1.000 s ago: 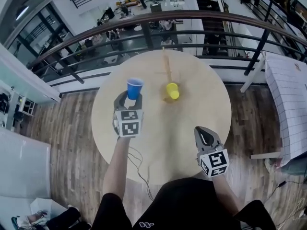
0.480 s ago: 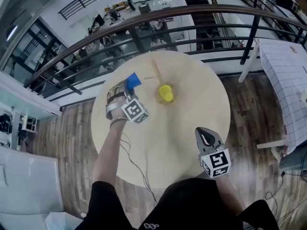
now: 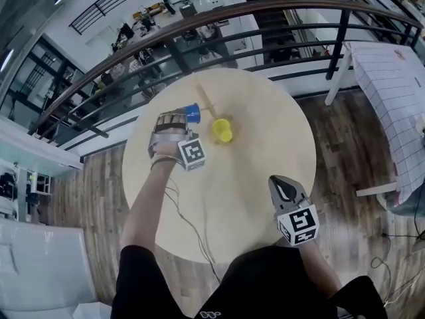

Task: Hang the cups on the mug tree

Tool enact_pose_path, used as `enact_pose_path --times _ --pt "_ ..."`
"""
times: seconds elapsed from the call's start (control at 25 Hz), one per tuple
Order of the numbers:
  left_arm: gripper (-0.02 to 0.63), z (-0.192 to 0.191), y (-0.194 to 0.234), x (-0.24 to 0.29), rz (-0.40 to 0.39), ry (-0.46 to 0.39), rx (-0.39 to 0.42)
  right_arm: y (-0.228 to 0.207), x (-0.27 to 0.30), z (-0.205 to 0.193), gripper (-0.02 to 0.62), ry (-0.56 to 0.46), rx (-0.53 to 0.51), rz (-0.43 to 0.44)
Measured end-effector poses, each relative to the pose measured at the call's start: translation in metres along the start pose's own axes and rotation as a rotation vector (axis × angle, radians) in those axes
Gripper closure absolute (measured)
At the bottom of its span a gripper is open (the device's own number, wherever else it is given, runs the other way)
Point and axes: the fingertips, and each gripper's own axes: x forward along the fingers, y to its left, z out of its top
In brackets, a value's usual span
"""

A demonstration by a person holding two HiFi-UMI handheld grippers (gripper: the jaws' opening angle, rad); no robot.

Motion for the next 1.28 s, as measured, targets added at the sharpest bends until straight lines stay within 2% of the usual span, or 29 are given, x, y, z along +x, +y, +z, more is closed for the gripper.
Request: enact_pose_path --times 0.2,0.44,0.64,0.76,0.84,0.92,1.0,1.08,1.16,1.28 --pt "0.382 0.018 -0.013 0.005 -0.041 -0.002 0.055 -0.005 -0.001 -0.004 0.581 0.008 0.010 -0.014" --pt "0.382 0.029 -0.011 0.009 -0.044 -0.006 0.089 -0.007 0.000 -0.006 0.581 0.016 0.012 -0.016" --pt "0.349 0.036 -0.024 0.010 -0.129 -0.041 0.034 -0.005 0.001 -0.005 0.581 0.019 0.001 -0.008" --pt "0.319 0.029 -0.029 0.004 -0.156 -0.051 -0.041 0.000 0.000 -0.007 0.581 0.021 -0.003 -0.008" --pt "0.316 0.021 -0.025 -0.005 -0.147 -0.066 -0.145 0.004 0.000 -0.006 0.581 0.019 -0.007 -0.006" --pt "0.316 0.015 -0.019 -0.020 -0.144 -0.092 -0.314 0.006 0.001 -0.004 0.581 0.016 -0.016 0.002" --pt "0.318 0.015 -0.021 -0.038 -0.177 -0.135 -0.529 0.006 0.004 -0.001 0.581 0.013 -0.035 0.012" --pt "0.318 0.017 -0.028 -0.061 -0.235 -0.200 -0.783 0.009 0.007 0.004 0.581 0.008 -0.051 0.024" --pt "0.318 0.015 -0.030 -0.091 -0.257 -0.271 -1.018 0.016 0.010 0.013 0.581 -0.009 -0.059 0.037" --pt "0.324 0.011 -0.029 -0.137 -0.243 -0.349 -1.282 0.021 0.013 0.033 0.581 -0.055 -0.077 0.059"
